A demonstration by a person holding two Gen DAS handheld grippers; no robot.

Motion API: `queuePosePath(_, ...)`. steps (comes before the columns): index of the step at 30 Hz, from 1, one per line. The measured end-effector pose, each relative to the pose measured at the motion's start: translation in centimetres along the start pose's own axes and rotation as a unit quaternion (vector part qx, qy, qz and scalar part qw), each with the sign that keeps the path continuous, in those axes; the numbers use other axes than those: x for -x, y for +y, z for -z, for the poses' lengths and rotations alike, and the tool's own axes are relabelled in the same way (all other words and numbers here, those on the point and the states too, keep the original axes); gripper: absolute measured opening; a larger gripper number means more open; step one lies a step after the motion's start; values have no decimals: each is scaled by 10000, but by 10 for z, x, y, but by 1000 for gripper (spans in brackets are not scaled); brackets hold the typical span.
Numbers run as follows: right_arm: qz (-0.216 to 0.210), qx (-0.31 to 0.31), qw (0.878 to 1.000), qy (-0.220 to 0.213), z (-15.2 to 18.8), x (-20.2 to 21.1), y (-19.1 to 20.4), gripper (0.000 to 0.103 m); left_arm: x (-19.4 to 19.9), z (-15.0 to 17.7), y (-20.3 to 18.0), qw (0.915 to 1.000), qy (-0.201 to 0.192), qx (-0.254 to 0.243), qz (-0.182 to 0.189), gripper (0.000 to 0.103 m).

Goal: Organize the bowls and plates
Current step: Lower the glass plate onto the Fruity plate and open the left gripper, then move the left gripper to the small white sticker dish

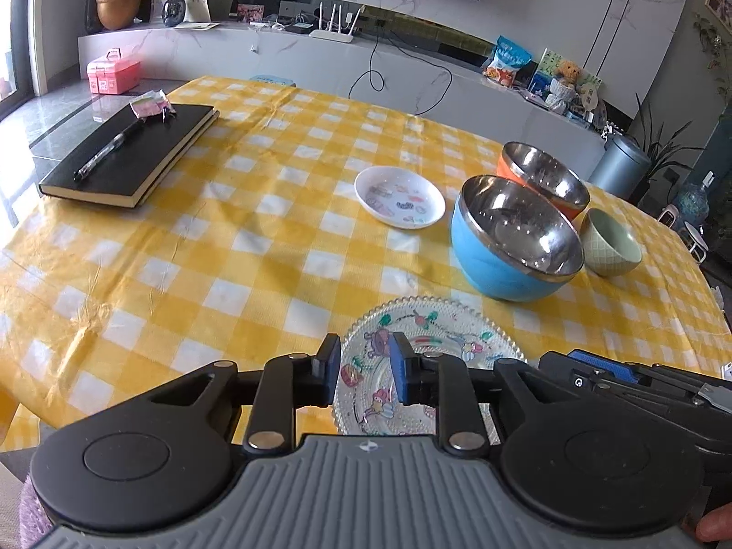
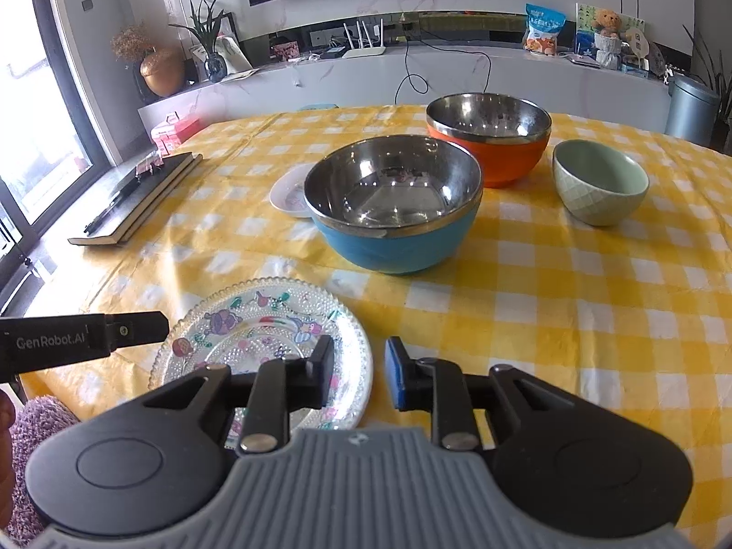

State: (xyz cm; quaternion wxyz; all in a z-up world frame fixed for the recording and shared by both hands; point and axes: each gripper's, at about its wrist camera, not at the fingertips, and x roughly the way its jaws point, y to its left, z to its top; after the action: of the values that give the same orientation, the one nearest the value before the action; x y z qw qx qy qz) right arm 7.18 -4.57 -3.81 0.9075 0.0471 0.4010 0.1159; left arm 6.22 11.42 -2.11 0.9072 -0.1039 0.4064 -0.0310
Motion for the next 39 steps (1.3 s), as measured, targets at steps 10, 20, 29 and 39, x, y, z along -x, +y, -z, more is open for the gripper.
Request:
queuePosePath(10, -228, 166, 9993, -237, -35, 0, 15, 30, 0, -37, -1, 9999, -89, -75, -28, 30)
queuePosePath(20, -266, 306, 9981, -461, -83, -15, 23, 31, -17, -71, -6, 9997, -77, -183, -171, 30)
queuePosePath(29, -244, 372, 9979, -465, -120, -41, 16, 36, -48, -99, -4, 9999, 114, 66, -97, 30)
queuePosePath(39, -121, 389, 9990, -193, -150, -86, 7, 36, -105, -118, 3, 9982, 480, 360, -29, 30)
